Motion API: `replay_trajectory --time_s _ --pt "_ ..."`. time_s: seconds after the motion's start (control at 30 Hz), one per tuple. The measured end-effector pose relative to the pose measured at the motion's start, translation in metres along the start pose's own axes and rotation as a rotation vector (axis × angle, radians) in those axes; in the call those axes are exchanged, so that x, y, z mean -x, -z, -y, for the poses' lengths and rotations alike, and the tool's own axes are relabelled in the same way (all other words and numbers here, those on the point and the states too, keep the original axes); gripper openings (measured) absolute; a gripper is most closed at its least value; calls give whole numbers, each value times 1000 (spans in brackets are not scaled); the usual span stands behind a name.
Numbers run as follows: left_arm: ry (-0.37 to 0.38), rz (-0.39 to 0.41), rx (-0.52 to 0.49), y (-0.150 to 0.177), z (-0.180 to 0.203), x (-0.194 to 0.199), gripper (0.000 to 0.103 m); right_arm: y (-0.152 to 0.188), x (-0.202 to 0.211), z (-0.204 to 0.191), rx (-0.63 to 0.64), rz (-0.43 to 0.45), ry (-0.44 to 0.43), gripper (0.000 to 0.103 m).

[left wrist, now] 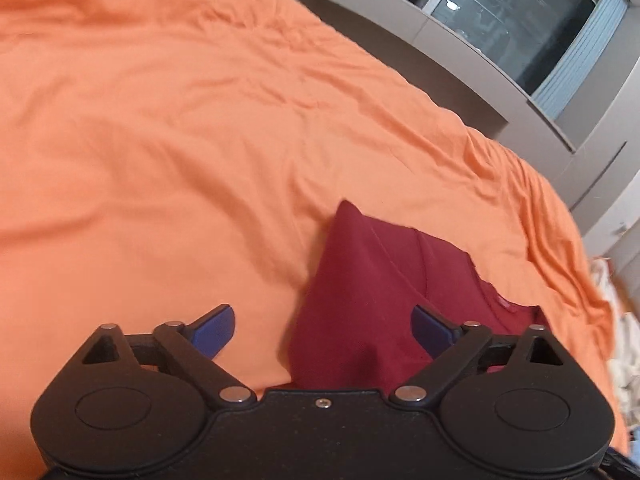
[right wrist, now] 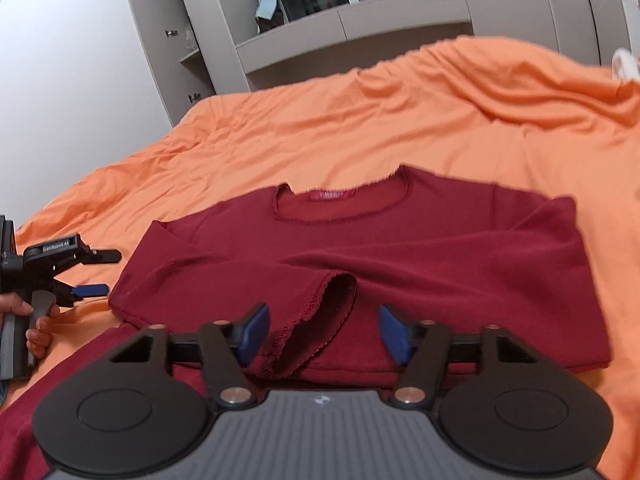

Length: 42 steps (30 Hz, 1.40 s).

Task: Fold small clothes

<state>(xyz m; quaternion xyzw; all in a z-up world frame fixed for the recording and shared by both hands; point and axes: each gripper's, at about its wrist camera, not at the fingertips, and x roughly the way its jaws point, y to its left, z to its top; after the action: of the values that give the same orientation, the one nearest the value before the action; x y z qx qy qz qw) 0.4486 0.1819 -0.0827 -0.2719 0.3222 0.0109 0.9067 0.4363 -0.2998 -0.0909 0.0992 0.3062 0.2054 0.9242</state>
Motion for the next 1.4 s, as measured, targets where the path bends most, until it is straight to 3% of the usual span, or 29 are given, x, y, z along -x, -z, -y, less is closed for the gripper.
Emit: replay_trajectory --time_s 0.07,0.13,0.2,0.27,0.37,0.47,0.6,0.7,0.77,0.93,1.03,1.13,1.3,1.4 --pt "18 -38 -1 2 -2 -8 82 1 -7 3 -20 -10 -11 58" --pt "29 -61 -13 5 2 -13 80 1 -11 3 -28 -17 -21 46" --pt "21 -79 -14 7 3 -14 76 3 -14 1 -13 -27 -25 27" --pt "8 -96 -15 8 4 -15 69 5 -16 -2 6 -32 -24 19" --pt "-16 -125 -15 10 4 -15 35 7 -18 -8 38 -31 -9 15" --pt "-30 -123 -30 10 9 -13 15 7 -17 -14 69 -22 8 14" --pt "-58 -60 -53 5 23 6 9 7 -15 -22 111 -17 49 13" --pt "-127 -13 -161 6 41 15 9 9 -19 -27 144 -39 73 13" --pt "-175 -35 -214 10 45 7 9 12 -21 -28 148 -44 77 13" --pt "-186 -79 -149 15 32 -5 12 11 -18 -28 151 -39 76 17" --pt "-196 -75 -155 15 34 0 21 11 -16 -27 152 -37 80 23" --pt "-209 -86 -136 17 34 4 29 9 -12 -27 152 -32 83 41" --pt "-221 -75 -83 20 38 19 69 8 3 -30 160 -10 99 70" --pt "-238 -58 -112 22 50 32 81 10 19 -34 184 9 103 85"
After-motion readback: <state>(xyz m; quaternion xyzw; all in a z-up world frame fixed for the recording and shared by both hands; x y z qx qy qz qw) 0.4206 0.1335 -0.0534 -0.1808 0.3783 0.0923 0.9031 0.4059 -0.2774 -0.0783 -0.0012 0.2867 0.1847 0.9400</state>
